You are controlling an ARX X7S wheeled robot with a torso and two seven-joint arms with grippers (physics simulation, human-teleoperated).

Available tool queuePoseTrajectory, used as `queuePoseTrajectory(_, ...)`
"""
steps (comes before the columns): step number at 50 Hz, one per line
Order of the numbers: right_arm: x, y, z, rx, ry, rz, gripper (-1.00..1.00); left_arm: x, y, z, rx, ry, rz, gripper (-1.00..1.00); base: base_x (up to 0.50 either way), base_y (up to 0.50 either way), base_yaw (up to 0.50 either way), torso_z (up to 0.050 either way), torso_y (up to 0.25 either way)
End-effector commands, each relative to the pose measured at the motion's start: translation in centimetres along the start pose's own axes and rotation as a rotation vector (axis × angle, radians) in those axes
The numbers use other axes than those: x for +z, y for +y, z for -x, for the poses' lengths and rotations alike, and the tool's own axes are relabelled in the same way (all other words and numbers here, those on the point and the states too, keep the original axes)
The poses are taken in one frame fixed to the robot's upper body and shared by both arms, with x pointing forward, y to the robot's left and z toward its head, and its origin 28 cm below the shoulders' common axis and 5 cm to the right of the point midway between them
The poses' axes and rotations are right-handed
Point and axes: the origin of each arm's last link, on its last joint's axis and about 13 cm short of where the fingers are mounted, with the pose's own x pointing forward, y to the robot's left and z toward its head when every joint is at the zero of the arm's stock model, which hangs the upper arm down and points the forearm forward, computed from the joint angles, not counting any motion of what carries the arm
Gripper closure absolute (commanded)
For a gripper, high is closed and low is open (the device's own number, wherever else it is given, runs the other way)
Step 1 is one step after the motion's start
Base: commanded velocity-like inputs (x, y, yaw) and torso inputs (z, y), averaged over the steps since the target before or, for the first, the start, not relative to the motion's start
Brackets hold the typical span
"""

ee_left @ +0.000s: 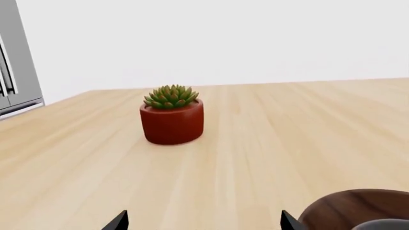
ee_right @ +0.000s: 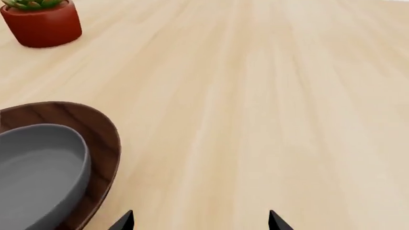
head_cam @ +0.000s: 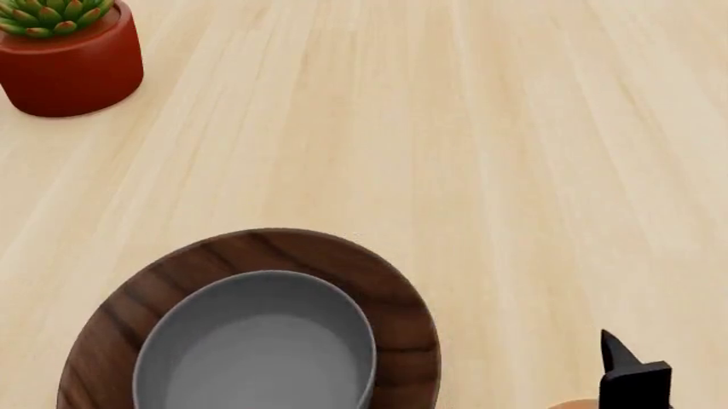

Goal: Stack the bowls from largest to smallest.

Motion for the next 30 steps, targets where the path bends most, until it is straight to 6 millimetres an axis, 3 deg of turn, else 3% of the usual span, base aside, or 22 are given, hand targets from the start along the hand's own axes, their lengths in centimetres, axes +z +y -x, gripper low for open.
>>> queuePoseTrajectory(1,-1.7,-1.4,2.2,-0.066,-0.017,-0.021,-1.00,-0.3,0.3,-0.4,0.004,-0.015,0.033,-1.00,0.00,0.00,0.00,0.000,0.000)
queuePoseTrajectory(7,-3.6,-1.4,2.6,-0.090,0.036,0.049,-1.00,-0.3,0.2,-0.5,0.003,-0.015,0.037,-1.00,0.00,0.00,0.00,0.000,0.000)
queuePoseTrajectory(13,-5.5,-1.4,2.7,-0.066,0.093,0.011,-1.00,-0.2,-0.4,-0.5,-0.017,-0.014,0.027,-1.00,0.00,0.00,0.00,0.000,0.000)
queuePoseTrajectory(22,-6.1,-0.7,1.7,-0.013,0.131,-0.003,-1.00,-0.3,-0.1,-0.5,-0.008,-0.013,0.030,-1.00,0.00,0.00,0.00,0.000,0.000)
queuePoseTrajectory(30,-6.9,-1.3,0.7,-0.062,0.156,-0.028,-1.00,-0.3,-0.1,-0.6,-0.009,-0.011,0.029,-1.00,0.00,0.00,0.00,0.000,0.000)
